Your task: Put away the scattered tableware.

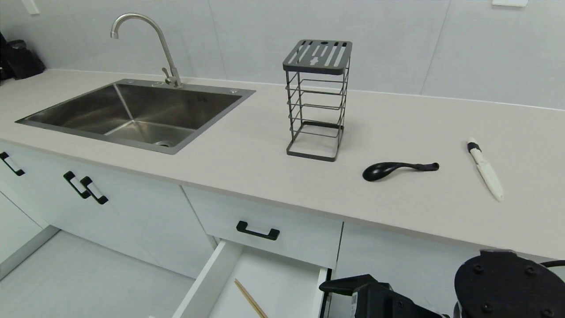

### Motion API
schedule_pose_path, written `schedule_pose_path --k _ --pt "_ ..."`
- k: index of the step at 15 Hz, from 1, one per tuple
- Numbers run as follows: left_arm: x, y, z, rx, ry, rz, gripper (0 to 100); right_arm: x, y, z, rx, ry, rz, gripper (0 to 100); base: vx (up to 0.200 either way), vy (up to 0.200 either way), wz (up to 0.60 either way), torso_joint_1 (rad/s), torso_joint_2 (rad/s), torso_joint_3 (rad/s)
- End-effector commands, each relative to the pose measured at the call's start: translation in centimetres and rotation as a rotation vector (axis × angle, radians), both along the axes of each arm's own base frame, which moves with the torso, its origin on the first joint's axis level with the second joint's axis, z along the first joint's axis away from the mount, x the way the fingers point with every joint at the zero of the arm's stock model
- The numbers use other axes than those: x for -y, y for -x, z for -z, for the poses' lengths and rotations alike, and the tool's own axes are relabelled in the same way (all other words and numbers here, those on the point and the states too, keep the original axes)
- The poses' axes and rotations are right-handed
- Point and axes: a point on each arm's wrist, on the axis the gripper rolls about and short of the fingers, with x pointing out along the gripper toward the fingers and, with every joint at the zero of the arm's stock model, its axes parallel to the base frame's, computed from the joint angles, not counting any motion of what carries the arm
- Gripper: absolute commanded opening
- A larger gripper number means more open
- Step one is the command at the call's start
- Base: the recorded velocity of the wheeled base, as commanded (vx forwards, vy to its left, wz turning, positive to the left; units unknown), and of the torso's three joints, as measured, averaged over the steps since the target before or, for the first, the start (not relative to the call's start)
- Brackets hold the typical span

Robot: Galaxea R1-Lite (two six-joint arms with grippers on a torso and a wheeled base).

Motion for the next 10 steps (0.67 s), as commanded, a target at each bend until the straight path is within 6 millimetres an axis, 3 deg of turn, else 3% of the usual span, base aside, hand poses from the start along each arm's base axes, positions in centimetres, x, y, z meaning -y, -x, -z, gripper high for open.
schedule_pose_path --k 1,5,10 --pt "0.0 0.0 0.0 0.001 0.000 -0.001 100 -0.2 -0.1 0.0 0.000 0.000 0.001 100 0.000 0.000 0.00 0.432 -0.48 -0.222" --pt "0.0 0.0 0.0 -0.001 0.000 -0.001 100 -0.5 -1.1 -0.2 0.002 -0.007 0.029 100 0.000 0.000 0.00 0.326 -0.49 -0.237" --pt "0.0 0.0 0.0 0.001 0.000 -0.001 100 -0.7 -4.3 -0.1 -0.016 0.007 0.111 100 0.000 0.000 0.00 0.279 -0.53 -0.254"
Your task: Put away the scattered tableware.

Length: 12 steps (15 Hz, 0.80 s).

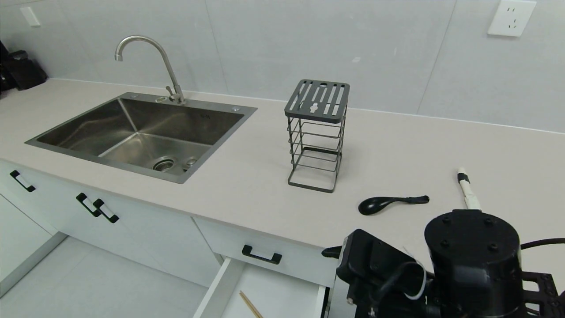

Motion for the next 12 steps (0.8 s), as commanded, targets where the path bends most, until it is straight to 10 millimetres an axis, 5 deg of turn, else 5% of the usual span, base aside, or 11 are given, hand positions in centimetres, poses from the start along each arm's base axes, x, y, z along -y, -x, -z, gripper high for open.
schedule_pose_path --k 1,7,12 --pt "0.0 0.0 0.0 -0.001 0.000 -0.001 100 -0.2 -1.3 0.4 -0.019 0.018 0.021 100 0.000 0.000 0.00 0.300 -0.54 -0.271" --pt "0.0 0.0 0.0 0.001 0.000 -0.001 100 -0.3 -4.6 2.0 -0.105 0.050 0.015 100 0.000 0.000 0.00 0.275 -0.53 -0.255" --pt "0.0 0.0 0.0 0.001 0.000 -0.001 100 1.4 -4.5 2.7 -0.165 0.043 0.087 100 0.000 0.000 0.00 0.030 -0.05 -0.027"
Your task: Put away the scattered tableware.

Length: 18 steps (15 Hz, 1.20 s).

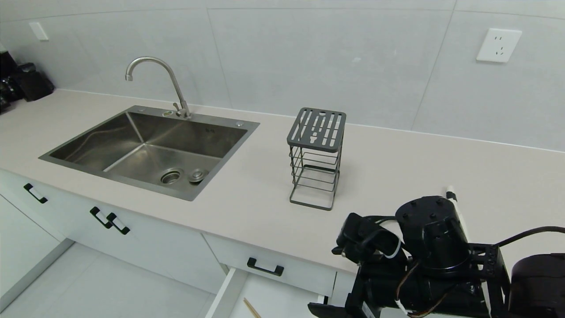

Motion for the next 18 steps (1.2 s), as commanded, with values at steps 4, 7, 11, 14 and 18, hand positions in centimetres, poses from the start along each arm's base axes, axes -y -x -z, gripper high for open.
schedule_pose_path --k 4,7,11,14,18 --pt "0.0 0.0 0.0 0.001 0.000 -0.001 100 1.4 -0.6 -0.4 0.040 0.007 0.103 100 0.000 0.000 0.00 0.000 0.00 0.000" --pt "0.0 0.0 0.0 0.001 0.000 -0.001 100 1.6 -0.5 -0.7 0.064 -0.014 0.108 100 0.000 0.000 0.00 0.000 0.00 0.000" --pt "0.0 0.0 0.0 0.000 0.000 -0.001 100 3.7 -1.9 -1.5 0.111 -0.009 0.216 100 0.000 0.000 0.00 0.000 0.00 0.000" --pt "0.0 0.0 0.0 0.001 0.000 -0.001 100 7.2 -2.8 -0.7 0.162 0.055 0.285 100 0.000 0.000 0.00 0.000 0.00 0.000" --pt "0.0 0.0 0.0 0.001 0.000 -0.001 100 10.3 -2.5 -0.2 0.182 0.119 0.347 100 0.000 0.000 0.00 0.000 0.00 0.000"
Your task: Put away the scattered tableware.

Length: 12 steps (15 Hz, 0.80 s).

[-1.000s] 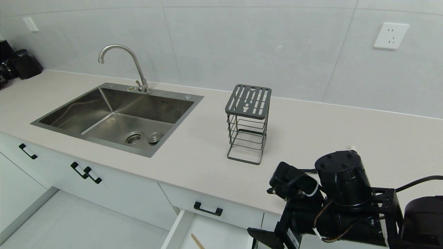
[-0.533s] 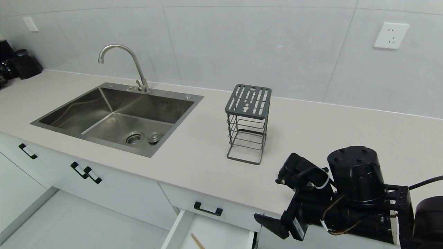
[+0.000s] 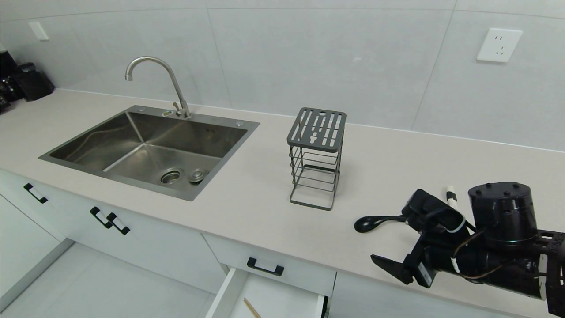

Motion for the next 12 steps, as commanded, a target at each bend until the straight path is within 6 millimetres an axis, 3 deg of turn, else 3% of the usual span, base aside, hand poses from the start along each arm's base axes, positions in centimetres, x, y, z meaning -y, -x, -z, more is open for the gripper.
schedule_pose_path --k 1,6,12 --pt "0.0 0.0 0.0 -0.001 0.001 -0.001 100 2.0 -0.3 0.1 0.006 0.016 0.064 100 0.000 0.000 0.00 0.000 0.00 0.000" --pt "0.0 0.0 0.0 -0.001 0.001 -0.001 100 4.0 -2.3 2.0 -0.066 0.032 0.100 100 0.000 0.000 0.00 0.000 0.00 0.000" --pt "0.0 0.0 0.0 0.001 0.001 -0.001 100 3.0 -6.0 3.3 -0.091 0.017 0.072 100 0.000 0.000 0.00 0.000 0.00 0.000"
